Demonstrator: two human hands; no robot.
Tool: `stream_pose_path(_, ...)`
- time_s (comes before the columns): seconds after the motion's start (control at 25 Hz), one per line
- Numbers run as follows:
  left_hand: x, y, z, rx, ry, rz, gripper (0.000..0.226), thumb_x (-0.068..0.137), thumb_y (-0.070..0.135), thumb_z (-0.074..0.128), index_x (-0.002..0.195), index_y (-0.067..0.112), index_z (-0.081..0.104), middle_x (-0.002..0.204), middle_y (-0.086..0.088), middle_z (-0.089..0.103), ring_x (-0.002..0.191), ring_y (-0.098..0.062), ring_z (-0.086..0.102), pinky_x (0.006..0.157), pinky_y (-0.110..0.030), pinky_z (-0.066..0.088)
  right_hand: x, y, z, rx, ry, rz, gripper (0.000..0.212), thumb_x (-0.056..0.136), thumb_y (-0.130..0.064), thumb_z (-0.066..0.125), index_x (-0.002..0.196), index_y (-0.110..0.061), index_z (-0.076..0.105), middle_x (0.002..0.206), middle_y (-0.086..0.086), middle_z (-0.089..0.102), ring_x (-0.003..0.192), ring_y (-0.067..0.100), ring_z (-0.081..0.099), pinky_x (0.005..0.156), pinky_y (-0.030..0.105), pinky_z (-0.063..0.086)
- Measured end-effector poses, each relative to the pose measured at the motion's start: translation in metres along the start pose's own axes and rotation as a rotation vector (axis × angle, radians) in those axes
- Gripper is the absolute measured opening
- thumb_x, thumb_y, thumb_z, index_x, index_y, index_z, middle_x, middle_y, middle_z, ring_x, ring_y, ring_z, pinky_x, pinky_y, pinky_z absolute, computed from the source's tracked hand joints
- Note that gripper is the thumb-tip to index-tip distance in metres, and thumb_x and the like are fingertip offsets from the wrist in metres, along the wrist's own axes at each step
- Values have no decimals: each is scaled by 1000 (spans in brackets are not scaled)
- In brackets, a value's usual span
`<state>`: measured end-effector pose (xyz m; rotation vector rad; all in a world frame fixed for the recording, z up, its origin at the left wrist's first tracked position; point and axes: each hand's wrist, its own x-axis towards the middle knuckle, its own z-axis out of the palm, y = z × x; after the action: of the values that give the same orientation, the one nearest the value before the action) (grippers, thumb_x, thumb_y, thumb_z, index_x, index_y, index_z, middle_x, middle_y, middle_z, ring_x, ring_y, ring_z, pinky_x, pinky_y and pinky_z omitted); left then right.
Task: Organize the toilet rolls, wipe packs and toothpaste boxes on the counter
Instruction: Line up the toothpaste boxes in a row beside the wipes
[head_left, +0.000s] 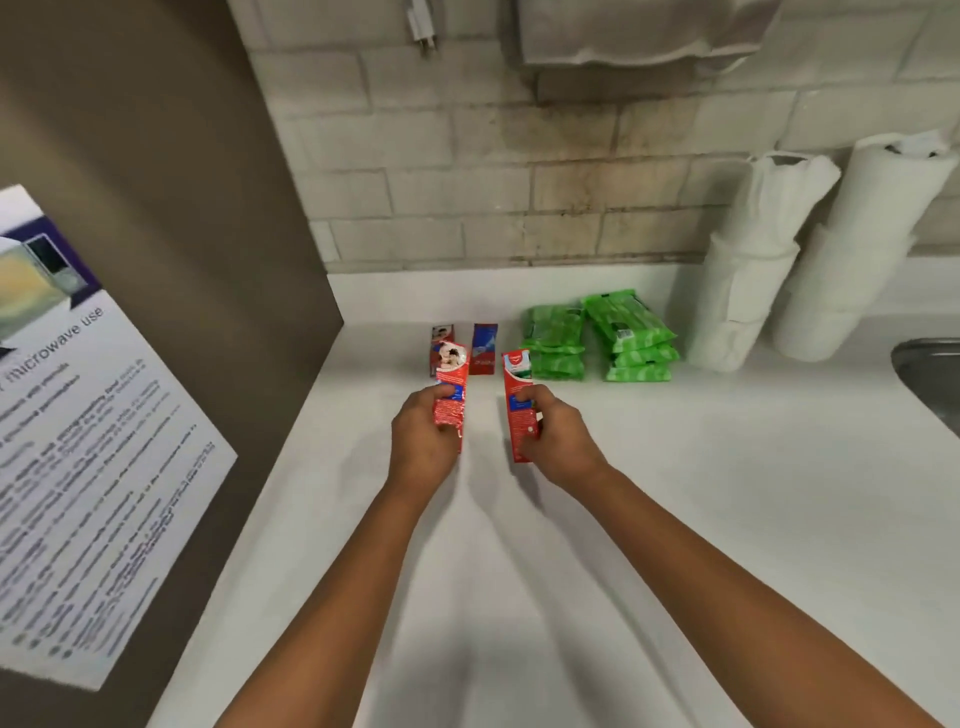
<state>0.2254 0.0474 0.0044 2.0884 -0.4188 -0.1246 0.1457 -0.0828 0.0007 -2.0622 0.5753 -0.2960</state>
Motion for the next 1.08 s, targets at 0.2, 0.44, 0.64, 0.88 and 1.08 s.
stream_pose_path(0.2,56,-31,-31,29,89,-18,44,83,-11,50,123,6,56,130,-15,53,113,-31,56,79,-19,44,56,-24,43,-89,-77,-23,44,79,9,53,117,-12,52,90,7,56,71,22,53,67,28,46)
stream_pose_path(0.44,122,-62,-42,85,140,-47,39,85,-2,51,122,6,58,128,-14,55,113,-30,55,89,-21,38,124,-43,87,-253,-155,-51,49,80,0,56,126,-14,47,110,14,64,98,30,62,85,36,52)
stream_pose_path(0.64,176,-89,-34,172,120,-109,37,85,1,51,120,5,60,123,-17,58,112,-34,56,91,-29,42,179,-50,123,-372,-248,-11,51,85,-10,59,133,-13,42,119,14,62,107,32,60,90,35,50)
stream_pose_path(0.88,214,-110,-19,297,47,-183,37,88,9,49,125,12,57,129,-12,56,117,-33,54,99,-41,43,229,-37,154,-511,-225,-5,59,88,-20,58,141,-20,31,132,10,54,134,35,36,107,47,39)
stream_pose_path(1.08,228,-119,-15,494,68,-251,32,91,16,48,120,11,58,137,-10,46,120,-35,45,100,-45,36,238,-28,157,-691,-207,-71,57,89,-36,53,138,-11,39,139,16,43,134,38,30,109,47,32)
